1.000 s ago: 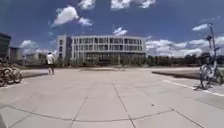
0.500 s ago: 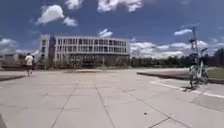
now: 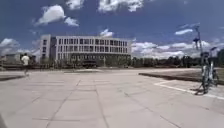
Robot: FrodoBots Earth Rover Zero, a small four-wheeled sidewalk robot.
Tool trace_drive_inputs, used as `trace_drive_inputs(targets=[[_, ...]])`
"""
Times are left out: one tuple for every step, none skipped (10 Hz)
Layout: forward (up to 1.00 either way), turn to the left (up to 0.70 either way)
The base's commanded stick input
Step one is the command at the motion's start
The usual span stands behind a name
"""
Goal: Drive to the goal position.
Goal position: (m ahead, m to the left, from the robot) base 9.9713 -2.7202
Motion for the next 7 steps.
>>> trace_drive_inputs(targets=[[0.7,0.08],[0.7,0.09],[0.7,0.06],[0.7,0.01],[0.7,0.0],[0.7,0.0],[0.7,0.0]])
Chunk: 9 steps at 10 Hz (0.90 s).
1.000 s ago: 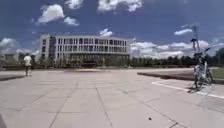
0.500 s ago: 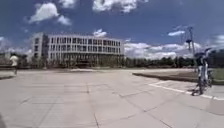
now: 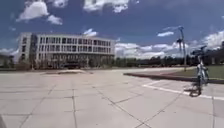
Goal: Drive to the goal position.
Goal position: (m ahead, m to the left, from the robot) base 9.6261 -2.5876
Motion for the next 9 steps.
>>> trace_drive_inputs(targets=[[0.7,0.1],[0.7,0.03],[0.7,0.01],[0.7,0.0],[0.7,0.0],[0.7,0.0],[0.7,0.04],[0.7,0.04],[0.7,0.0]])
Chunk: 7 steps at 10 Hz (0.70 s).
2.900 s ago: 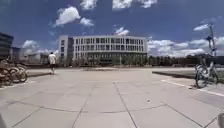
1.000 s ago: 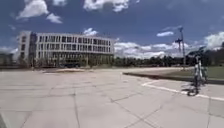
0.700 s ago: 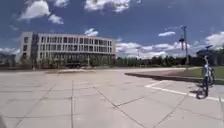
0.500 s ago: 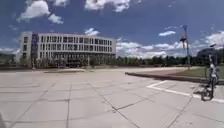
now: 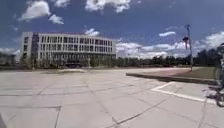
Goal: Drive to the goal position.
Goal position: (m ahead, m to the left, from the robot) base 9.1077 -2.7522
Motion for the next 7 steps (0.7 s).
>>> trace_drive_inputs(targets=[[0.7,0.0],[0.7,0.0],[0.7,0.0],[0.7,0.0],[0.7,0.0],[0.7,0.0],[0.7,0.0]])
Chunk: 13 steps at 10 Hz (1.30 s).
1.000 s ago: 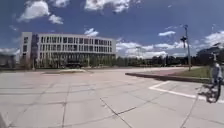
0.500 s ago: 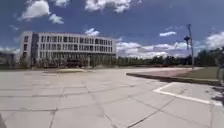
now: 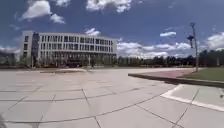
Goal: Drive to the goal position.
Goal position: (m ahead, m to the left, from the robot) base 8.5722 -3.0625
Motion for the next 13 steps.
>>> trace_drive_inputs(targets=[[0.7,0.0],[0.7,0.0],[0.7,0.0],[0.7,0.0],[0.7,0.0],[0.7,0.0],[0.7,0.0],[0.7,0.0],[0.7,0.0],[0.7,0.0],[0.7,0.0],[0.7,0.0],[0.7,0.0]])
